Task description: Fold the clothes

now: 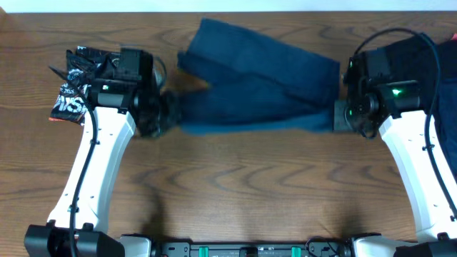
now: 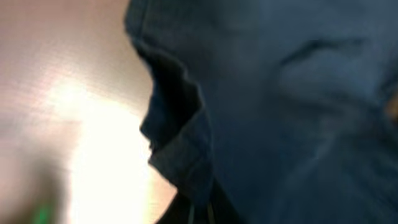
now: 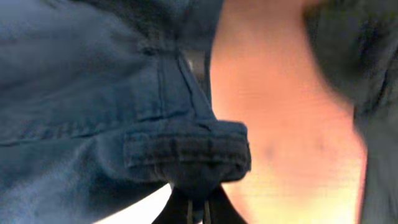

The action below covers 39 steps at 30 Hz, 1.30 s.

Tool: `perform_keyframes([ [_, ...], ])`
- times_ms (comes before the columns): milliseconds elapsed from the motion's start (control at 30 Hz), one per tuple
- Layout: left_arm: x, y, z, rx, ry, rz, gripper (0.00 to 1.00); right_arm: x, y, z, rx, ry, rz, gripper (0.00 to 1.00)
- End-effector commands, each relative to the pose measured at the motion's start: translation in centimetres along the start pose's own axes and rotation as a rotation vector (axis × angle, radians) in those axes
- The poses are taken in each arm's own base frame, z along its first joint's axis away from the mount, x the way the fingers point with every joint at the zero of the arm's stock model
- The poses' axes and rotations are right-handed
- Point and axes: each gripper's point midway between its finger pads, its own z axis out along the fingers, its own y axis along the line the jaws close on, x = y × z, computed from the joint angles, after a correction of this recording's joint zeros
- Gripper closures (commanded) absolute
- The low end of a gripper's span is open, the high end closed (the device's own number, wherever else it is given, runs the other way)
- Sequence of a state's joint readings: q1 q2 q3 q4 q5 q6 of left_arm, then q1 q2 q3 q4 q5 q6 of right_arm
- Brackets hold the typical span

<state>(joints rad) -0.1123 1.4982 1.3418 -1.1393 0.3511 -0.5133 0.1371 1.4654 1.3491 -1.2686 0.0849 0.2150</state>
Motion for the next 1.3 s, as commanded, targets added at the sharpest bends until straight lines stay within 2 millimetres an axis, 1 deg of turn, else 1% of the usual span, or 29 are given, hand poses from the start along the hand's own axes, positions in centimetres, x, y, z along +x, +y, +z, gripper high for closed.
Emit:
perform_keyframes([
  [0, 3.0, 3.5, -0.6, -0.151, 0.086, -0.014, 0.94, 2.9, -1.4, 0.4, 0.055, 0.108, 0.078, 0.99],
  [67, 5.0, 6.3, -1.3, -0.289, 0.146, -0.023, 0.94, 5.0, -1.7, 0.5, 0.077, 0.19, 0.097, 0.99],
  [133, 6.3, 8.2, -2.1, -0.377, 0.161, -0.02, 0.94, 7.0, -2.0, 0.7, 0.096, 0.264, 0.115, 0.99],
  [167, 6.7, 8.4, -2.3, -0.377, 0.158, -0.018, 0.94, 8.0, -2.0, 0.8, 0.098, 0.293, 0.124, 0.99],
  [233, 7.0, 8.5, -2.7, -0.351, 0.116, -0.013, 0.94, 9.2, -1.8, 1.1, 0.094, 0.308, 0.136, 0.99],
  [300, 6.2, 7.8, -3.2, -0.301, 0.035, 0.006, 0.94, 9.0, -1.2, 1.5, 0.064, 0.265, 0.135, 0.99],
  [367, 4.6, 6.6, -3.6, -0.239, -0.066, 0.034, 0.94, 7.5, -0.9, 1.6, 0.042, 0.187, 0.141, 0.99],
  [400, 3.1, 5.5, -3.8, -0.193, -0.14, 0.053, 0.94, 5.9, -0.6, 1.7, 0.02, 0.115, 0.148, 0.98],
  [433, 2.0, 4.8, -4.0, -0.166, -0.187, 0.067, 0.94, 4.8, -0.3, 1.8, 0.004, 0.067, 0.153, 0.99],
  [567, -3.6, 0.9, -4.6, -0.03, -0.4, 0.111, 0.94, -2.2, 1.0, 1.6, -0.068, -0.202, 0.176, 0.99],
  [667, -7.5, -1.7, -4.5, 0.045, -0.516, 0.135, 0.94, -5.7, 1.7, 1.5, -0.099, -0.325, 0.187, 0.99],
  [733, -9.9, -3.1, -3.9, 0.081, -0.569, 0.147, 0.94, -7.6, 2.0, 2.0, -0.101, -0.371, 0.193, 0.99],
  [800, -12.1, -4.4, -2.6, 0.108, -0.605, 0.16, 0.94, -8.6, 1.8, 3.1, -0.079, -0.384, 0.199, 0.98],
  [867, -14.2, -5.7, -0.7, 0.134, -0.628, 0.174, 0.94, -9.4, 1.7, 4.6, -0.051, -0.381, 0.207, 0.99],
  [933, -15.9, -7.1, 1.4, 0.171, -0.642, 0.194, 0.94, -10.2, 2.0, 6.1, -0.05, -0.377, 0.206, 0.99],
  [1000, -17.1, -8.5, 3.1, 0.225, -0.653, 0.221, 0.94, -10.9, 2.0, 7.5, -0.041, -0.378, 0.215, 0.99],
  [1067, -18.2, -10.2, 4.8, 0.283, -0.667, 0.252, 0.94, -11.6, 1.5, 8.8, -0.021, -0.381, 0.258, 0.99],
  [1133, -18.8, -11.4, 6.5, 0.319, -0.682, 0.276, 0.94, -11.9, 0.2, 9.9, 0.03, -0.383, 0.33, 0.99],
  [1200, -19.2, -12.3, 8.0, 0.338, -0.691, 0.296, 0.94, -11.8, -1.6, 11.1, 0.081, -0.377, 0.435, 0.99],
  [1267, -19.2, -12.9, 9.3, 0.35, -0.692, 0.311, 0.94, -11.9, -2.7, 12.0, 0.091, -0.368, 0.492, 0.98],
])
